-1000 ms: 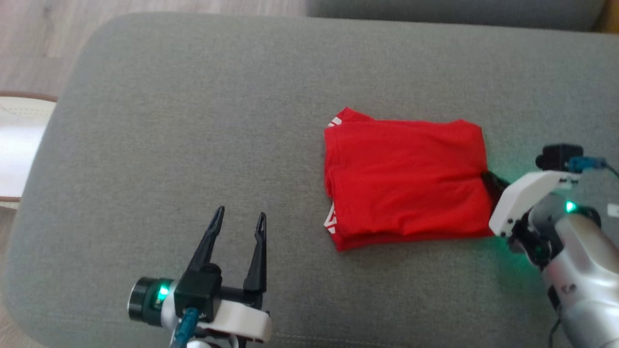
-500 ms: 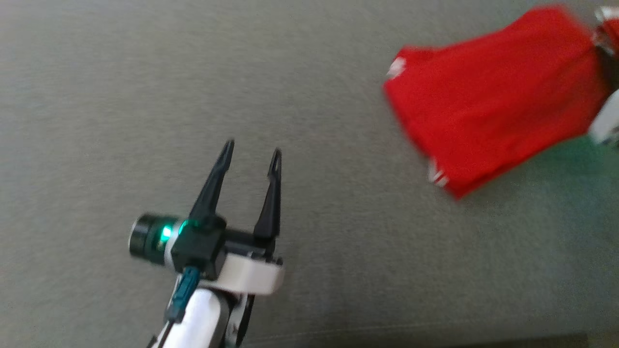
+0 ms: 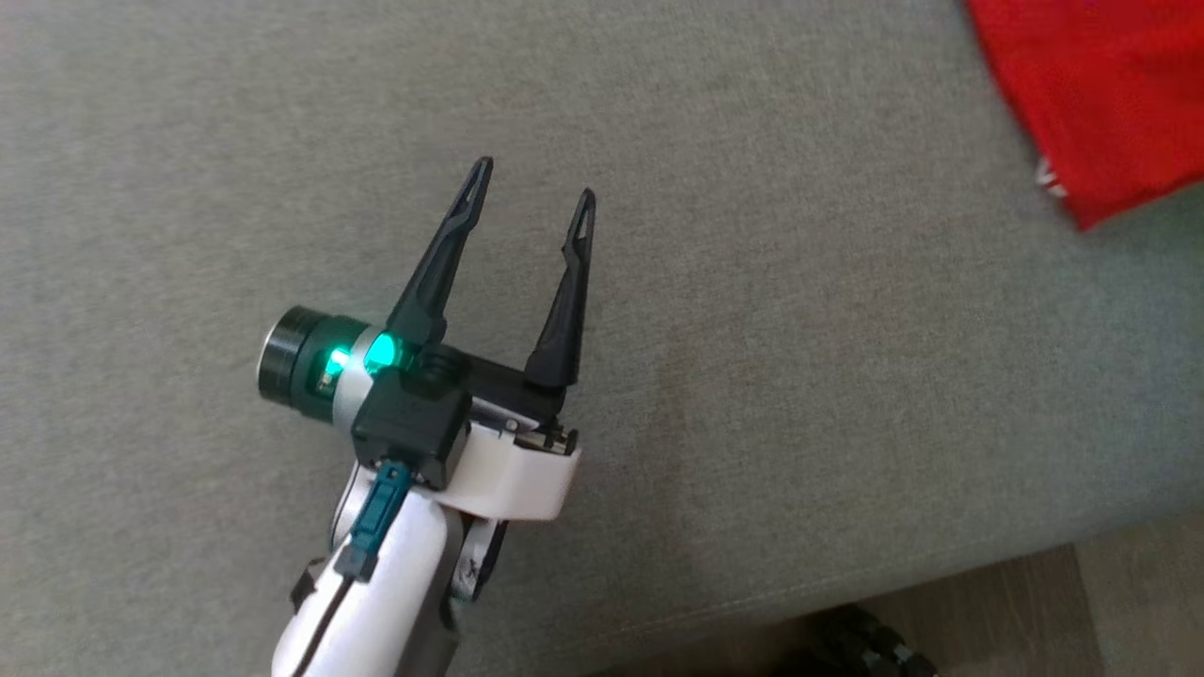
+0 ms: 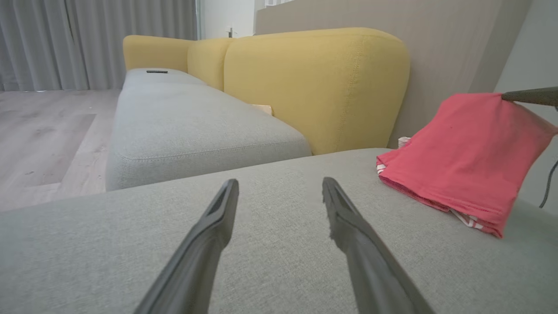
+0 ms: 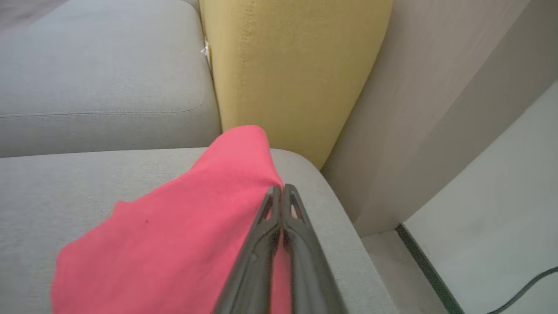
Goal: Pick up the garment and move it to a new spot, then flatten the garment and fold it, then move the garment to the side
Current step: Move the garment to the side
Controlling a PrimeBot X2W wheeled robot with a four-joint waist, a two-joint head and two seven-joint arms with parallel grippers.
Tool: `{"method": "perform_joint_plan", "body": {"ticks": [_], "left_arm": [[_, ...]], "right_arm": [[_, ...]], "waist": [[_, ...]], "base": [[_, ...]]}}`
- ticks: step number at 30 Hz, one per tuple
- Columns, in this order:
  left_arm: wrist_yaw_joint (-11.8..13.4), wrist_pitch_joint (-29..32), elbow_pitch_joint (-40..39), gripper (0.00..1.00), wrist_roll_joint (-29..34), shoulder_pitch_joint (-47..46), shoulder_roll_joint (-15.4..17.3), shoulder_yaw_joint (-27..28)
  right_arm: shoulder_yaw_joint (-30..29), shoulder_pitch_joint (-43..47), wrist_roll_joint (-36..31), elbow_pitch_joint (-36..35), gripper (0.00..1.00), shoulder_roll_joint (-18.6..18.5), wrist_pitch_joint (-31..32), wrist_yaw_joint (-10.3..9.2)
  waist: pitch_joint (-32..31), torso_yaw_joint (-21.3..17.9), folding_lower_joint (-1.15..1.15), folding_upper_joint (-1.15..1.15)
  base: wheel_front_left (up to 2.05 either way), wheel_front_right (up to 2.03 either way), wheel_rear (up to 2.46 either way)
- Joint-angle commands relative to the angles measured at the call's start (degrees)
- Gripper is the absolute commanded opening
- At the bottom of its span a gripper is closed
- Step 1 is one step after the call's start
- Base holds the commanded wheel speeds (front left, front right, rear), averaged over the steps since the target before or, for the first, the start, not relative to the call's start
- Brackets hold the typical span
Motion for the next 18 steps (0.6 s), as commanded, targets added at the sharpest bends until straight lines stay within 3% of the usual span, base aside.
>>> {"method": "perform_joint_plan", "body": {"ticks": [1,2,9,18], "left_arm": [[-0.39,-0.29,-1.64,1.0,0.39,-1.43,-0.19,1.38],[-0.49,-0.29,-1.52,1.0,0.37,-1.64,-0.13,1.4],[-0.53,-0.29,-0.1,1.0,-0.69,-1.05,0.03,2.33],[1.42,-0.29,1.21,1.0,-3.81,4.28,-0.14,5.84]], "right_arm": [[-2.01,-1.23,-2.34,-1.37,0.62,-2.19,0.07,0.37],[-3.09,-1.5,-3.59,-1.14,1.0,-1.71,0.04,0.37],[-6.8,1.1,-11.28,-2.04,1.0,5.13,-1.24,0.37],[-3.5,11.03,-10.79,-4.92,1.0,14.95,-5.31,0.37]], "waist": [[1.75,-1.0,-0.01,0.0],[1.87,-0.95,-0.01,0.0],[-1.37,0.76,-0.01,0.0],[-10.24,5.28,-0.01,0.0]], "base": [[0.0,0.0,0.0],[0.0,0.0,0.0],[0.0,0.0,0.0],[0.0,0.0,0.0]]}}
